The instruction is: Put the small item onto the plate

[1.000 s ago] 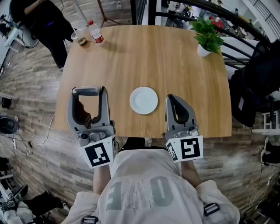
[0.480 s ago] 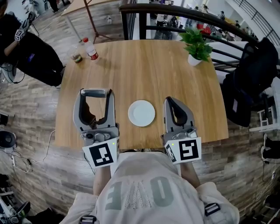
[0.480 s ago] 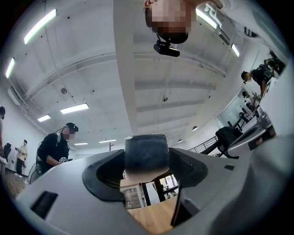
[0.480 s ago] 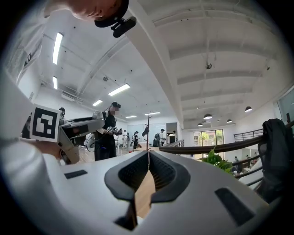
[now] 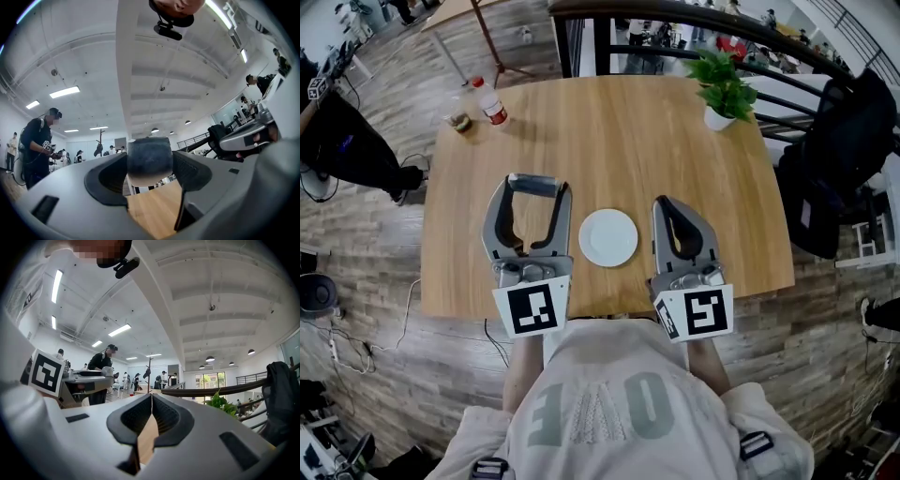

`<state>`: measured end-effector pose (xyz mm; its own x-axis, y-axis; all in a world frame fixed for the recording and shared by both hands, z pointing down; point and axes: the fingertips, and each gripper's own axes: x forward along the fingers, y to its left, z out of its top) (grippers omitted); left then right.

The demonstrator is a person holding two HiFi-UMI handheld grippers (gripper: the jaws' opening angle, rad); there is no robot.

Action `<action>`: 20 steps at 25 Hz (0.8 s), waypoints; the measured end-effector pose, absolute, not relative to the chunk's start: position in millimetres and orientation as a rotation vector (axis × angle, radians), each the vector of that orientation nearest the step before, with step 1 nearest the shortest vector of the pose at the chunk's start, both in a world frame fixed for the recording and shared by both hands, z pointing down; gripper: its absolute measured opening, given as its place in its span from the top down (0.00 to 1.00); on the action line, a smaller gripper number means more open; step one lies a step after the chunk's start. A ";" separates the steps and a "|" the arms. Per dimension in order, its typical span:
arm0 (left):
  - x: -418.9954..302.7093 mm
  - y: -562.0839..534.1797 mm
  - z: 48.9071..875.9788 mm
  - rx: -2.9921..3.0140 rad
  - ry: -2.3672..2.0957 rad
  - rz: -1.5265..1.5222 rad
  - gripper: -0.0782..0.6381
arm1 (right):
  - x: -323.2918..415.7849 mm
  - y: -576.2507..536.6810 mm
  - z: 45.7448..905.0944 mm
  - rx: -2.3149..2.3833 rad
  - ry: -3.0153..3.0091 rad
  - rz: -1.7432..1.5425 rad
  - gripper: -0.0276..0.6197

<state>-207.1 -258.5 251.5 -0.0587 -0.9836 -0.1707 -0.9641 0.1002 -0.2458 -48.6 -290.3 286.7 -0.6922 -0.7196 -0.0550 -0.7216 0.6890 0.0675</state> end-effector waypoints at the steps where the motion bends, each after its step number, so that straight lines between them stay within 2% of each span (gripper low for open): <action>1: -204.6 -262.1 257.3 -1.954 2.086 -0.119 0.46 | -49.0 -289.2 288.4 -1.228 2.868 0.125 0.93; 11: -166.4 -306.9 329.7 -2.244 2.006 -0.346 0.46 | -20.3 -285.4 299.1 -1.403 2.851 0.086 0.93; 20: -137.6 -323.2 432.8 -2.489 1.932 -0.694 0.46 | 26.7 -275.9 316.8 -1.650 2.786 0.006 0.93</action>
<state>-137.6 -323.2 432.8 0.1919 -0.9040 0.3821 -0.9405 -0.2807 -0.1917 26.7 -275.9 316.8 -0.4770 -0.8752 0.0810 -0.8748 0.4816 0.0524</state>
